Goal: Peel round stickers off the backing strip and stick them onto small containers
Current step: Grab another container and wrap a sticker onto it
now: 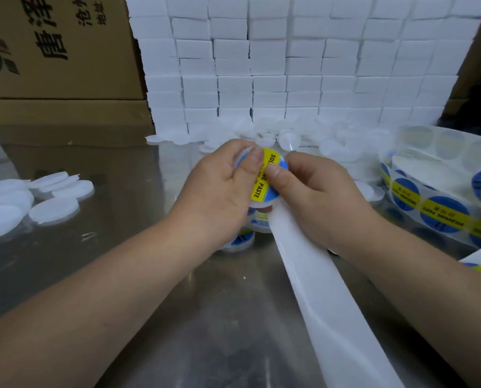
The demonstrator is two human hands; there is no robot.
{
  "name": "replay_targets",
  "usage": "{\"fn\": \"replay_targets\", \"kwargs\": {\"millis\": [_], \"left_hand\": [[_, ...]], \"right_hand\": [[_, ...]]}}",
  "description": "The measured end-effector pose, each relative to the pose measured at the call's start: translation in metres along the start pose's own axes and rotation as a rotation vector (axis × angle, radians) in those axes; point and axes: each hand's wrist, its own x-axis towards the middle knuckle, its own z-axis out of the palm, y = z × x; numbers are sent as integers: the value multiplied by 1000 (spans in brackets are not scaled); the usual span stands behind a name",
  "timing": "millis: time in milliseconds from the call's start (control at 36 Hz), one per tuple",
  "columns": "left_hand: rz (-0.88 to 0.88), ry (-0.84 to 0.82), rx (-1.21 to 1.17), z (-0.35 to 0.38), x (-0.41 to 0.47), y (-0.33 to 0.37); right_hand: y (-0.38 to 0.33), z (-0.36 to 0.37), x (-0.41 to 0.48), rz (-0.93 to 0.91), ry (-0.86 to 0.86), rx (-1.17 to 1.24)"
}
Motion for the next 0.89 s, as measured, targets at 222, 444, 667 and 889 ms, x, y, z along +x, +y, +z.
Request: {"fn": "replay_targets", "kwargs": {"millis": [222,444,667,889], "left_hand": [[11,10,85,-2,0,-3],[95,-21,307,-3,0,-11],[83,13,334,-5,2,-9],[-47,152,408,-10,12,-27]], "right_hand": [[2,1,0,-13,-10,-61],[2,-4,2,38,44,-122],[5,-7,5,78,101,-278],[7,-5,6,168,127,-245]]}}
